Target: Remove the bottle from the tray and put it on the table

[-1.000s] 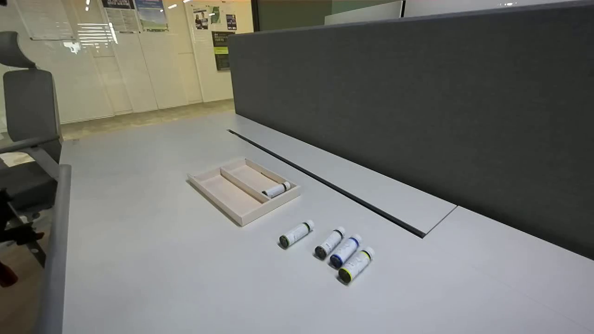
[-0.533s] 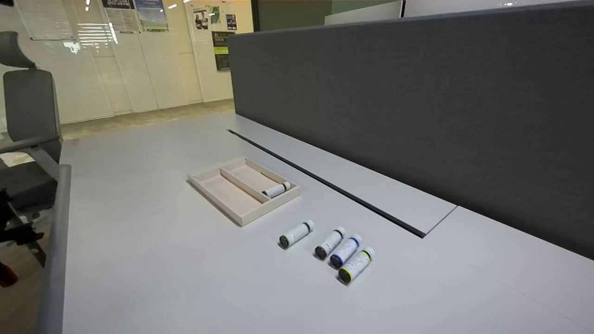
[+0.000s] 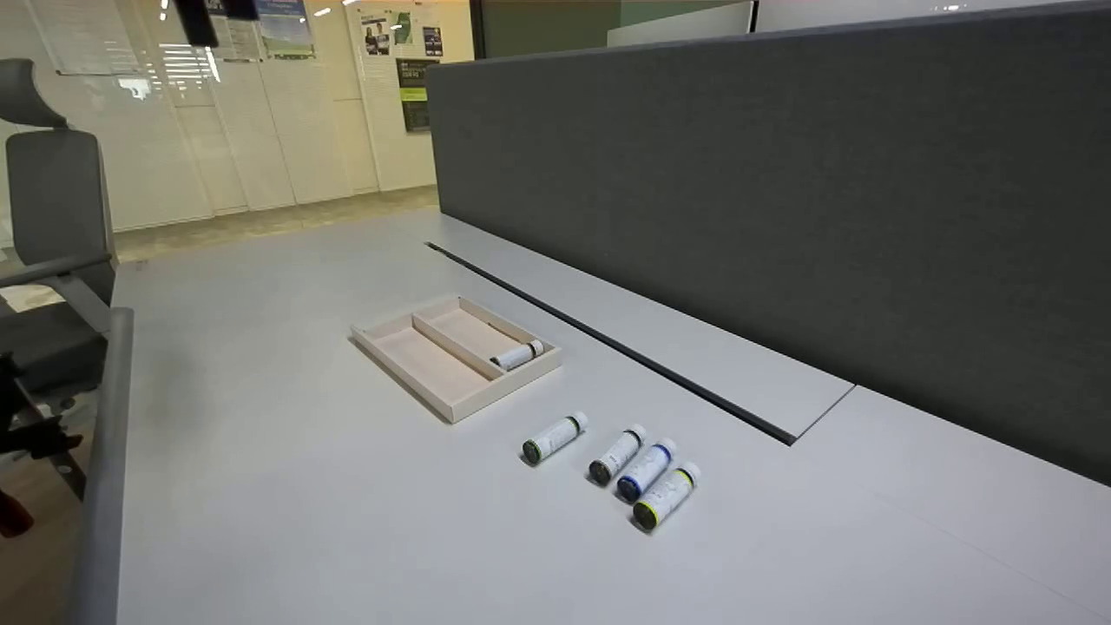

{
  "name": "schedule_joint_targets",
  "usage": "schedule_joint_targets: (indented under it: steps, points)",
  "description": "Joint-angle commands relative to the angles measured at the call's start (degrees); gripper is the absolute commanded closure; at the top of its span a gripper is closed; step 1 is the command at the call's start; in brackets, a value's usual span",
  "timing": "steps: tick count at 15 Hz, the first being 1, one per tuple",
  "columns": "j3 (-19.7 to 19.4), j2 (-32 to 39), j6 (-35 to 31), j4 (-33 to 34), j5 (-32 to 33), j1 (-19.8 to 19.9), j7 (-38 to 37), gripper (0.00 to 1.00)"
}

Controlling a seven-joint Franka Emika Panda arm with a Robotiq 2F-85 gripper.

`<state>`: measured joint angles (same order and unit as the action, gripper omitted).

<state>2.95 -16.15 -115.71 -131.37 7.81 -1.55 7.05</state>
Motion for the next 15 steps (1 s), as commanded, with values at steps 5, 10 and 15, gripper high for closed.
schedule_joint_targets:
  steps: [5,10,15]
  points:
    - [-5.43,23.88,6.89,25.86,-3.47,3.17,9.06,0.00]
    - [-4.84,25.37,8.21,26.93,-4.41,3.88,8.99,0.00]
    - [-4.76,25.65,8.85,27.67,-4.44,3.86,8.99,0.00]
